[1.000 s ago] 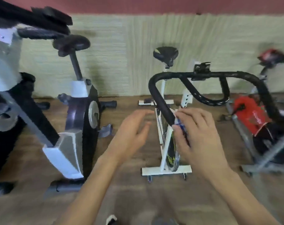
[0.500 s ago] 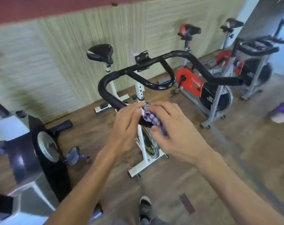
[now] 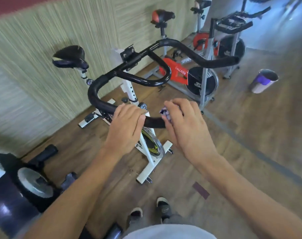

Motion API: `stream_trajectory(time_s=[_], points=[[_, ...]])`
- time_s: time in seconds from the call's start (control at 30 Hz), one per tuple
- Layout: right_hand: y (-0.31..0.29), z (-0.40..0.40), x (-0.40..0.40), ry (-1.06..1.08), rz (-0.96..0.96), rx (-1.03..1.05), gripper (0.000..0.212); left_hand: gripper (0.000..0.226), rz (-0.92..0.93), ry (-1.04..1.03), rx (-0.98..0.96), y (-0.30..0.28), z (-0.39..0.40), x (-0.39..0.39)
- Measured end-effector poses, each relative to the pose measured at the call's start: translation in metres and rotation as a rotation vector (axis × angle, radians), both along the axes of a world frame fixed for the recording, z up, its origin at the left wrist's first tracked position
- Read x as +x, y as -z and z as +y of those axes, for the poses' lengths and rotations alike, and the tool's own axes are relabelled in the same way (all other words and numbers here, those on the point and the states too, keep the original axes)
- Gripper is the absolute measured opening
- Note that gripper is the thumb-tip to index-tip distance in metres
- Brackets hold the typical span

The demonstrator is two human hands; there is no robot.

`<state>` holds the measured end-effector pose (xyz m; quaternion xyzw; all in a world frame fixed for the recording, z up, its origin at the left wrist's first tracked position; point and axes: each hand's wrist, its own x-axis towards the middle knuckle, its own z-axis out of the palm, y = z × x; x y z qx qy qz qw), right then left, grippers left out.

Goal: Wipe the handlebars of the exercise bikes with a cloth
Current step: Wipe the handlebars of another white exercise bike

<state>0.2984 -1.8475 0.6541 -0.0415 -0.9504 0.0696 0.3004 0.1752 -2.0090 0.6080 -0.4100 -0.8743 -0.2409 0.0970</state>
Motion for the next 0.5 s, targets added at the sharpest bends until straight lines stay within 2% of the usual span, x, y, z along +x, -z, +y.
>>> stream_trajectory(time_s=[0.07, 0.17, 0.2, 0.23, 0.3, 0.33, 0.4, 0.5], points=[[-0.009, -0.008, -0.009, 0.1, -0.04, -0.137, 0.022, 0.045, 0.007, 0.023, -0.024, 0.0, -0.002, -0.004], [-0.023, -0.006, -0.004, 0.247, 0.03, -0.674, 0.021, 0.046, 0.031, 0.043, -0.059, -0.001, -0.004, -0.006], [-0.027, -0.01, 0.002, 0.291, 0.112, -0.757, 0.019, 0.046, 0.031, 0.054, -0.071, -0.002, -0.005, -0.006], [-0.03, -0.016, 0.01, 0.324, 0.209, -0.682, 0.019, 0.046, 0.024, 0.075, -0.083, -0.003, -0.006, -0.007], [-0.023, -0.037, 0.02, 0.316, 0.303, -0.285, 0.024, 0.049, -0.004, 0.138, -0.092, -0.006, -0.011, -0.012], [-0.014, -0.046, 0.02, 0.247, 0.283, -0.083, 0.024, 0.05, -0.012, 0.17, -0.097, -0.007, -0.015, -0.016], [0.007, -0.053, 0.01, 0.125, 0.153, 0.262, 0.021, 0.051, 0.011, 0.195, -0.111, -0.008, -0.025, -0.029], [0.033, -0.055, -0.019, 0.152, -0.075, 0.448, 0.024, 0.046, 0.048, 0.147, -0.133, -0.007, -0.042, -0.051]])
